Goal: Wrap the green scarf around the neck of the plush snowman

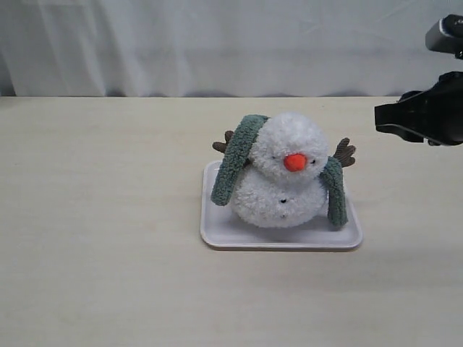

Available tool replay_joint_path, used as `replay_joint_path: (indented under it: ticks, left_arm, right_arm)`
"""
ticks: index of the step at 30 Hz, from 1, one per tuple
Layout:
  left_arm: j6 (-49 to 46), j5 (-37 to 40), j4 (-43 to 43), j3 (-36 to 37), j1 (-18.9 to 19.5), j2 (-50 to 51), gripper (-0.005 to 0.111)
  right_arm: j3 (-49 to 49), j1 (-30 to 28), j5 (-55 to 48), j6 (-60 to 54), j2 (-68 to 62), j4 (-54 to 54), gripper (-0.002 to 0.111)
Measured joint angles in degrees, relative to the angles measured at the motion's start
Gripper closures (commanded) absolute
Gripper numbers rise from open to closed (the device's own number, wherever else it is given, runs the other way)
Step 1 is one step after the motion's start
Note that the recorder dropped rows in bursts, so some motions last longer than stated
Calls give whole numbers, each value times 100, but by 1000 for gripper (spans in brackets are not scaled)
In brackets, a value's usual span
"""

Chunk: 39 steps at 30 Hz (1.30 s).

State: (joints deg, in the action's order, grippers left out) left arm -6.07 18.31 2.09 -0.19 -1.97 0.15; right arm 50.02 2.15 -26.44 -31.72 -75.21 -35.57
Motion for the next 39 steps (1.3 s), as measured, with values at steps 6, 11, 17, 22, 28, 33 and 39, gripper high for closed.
replay_joint_path:
  ticks: [6, 11, 17, 22, 28, 33, 39]
  left_arm:
    - [0, 0, 0, 0, 0, 0, 107]
    - [0, 0, 0, 0, 0, 0, 107]
    - [0, 0, 0, 0, 0, 0, 107]
    - [0, 0, 0, 0, 0, 0, 107]
    - [0, 0, 0, 0, 0, 0, 107]
    - [0, 0, 0, 0, 0, 0, 107]
    - [0, 0, 0, 0, 0, 0, 107]
  right_arm:
    - [361, 14, -877, -259, 223, -179, 104]
    - [564, 491, -1034, -294, 231, -129, 104]
    - [588, 1649, -11, -294, 185, -116, 104]
    - [842, 2415, 1026, -256, -143, -116, 104]
    - [1272, 2874, 1621, -280, -912, -116, 104]
    - [1652, 2911, 1736, -292, -1712, -116, 104]
    - [1806, 2916, 2300, -317, -2341, 252, 104]
